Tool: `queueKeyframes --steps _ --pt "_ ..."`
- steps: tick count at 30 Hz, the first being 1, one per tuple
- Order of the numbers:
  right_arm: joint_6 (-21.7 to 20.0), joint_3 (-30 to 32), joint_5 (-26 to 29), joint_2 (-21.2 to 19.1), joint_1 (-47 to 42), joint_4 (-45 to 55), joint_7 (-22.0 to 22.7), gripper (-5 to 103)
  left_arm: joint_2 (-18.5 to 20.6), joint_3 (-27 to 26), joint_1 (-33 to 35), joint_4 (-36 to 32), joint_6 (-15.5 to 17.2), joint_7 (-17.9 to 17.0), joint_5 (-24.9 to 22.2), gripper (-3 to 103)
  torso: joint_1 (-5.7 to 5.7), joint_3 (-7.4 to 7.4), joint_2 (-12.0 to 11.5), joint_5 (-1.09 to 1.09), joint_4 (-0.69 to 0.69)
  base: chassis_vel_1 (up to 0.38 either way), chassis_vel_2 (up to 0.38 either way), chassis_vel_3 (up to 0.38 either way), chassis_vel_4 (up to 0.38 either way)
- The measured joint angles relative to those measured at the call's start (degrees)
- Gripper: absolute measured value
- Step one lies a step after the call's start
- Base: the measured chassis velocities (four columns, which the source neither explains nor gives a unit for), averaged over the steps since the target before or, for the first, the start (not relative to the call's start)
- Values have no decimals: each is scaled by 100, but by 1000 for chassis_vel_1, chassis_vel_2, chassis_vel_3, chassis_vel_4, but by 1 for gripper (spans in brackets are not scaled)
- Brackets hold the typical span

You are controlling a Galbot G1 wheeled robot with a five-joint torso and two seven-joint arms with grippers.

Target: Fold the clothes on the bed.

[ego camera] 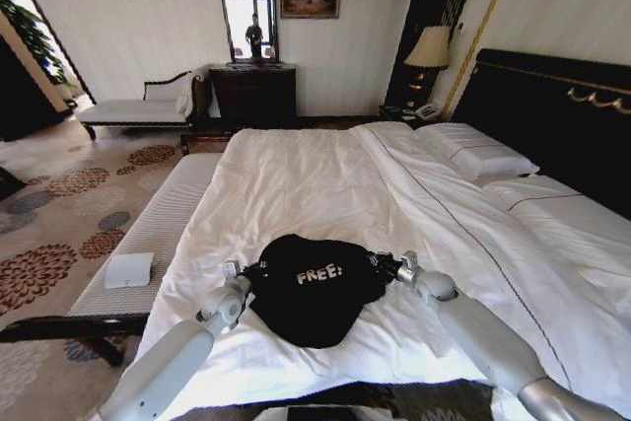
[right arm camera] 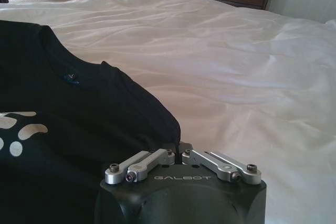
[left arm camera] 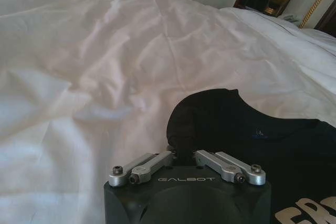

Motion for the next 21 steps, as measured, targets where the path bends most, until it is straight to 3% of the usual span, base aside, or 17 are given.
queueKeyframes --steps 13,21 --pt "-103 496 301 -348 -296 803 211 1 579 53 -311 -542 23 -49 3 1 0 -1 0 -1 0 0 0 0 0" --pt "-418 1007 773 -655 -391 1709 573 1 1007 77 -1015 -897 42 -98 -359 1 0 0 0 1 0 0 0 0 0"
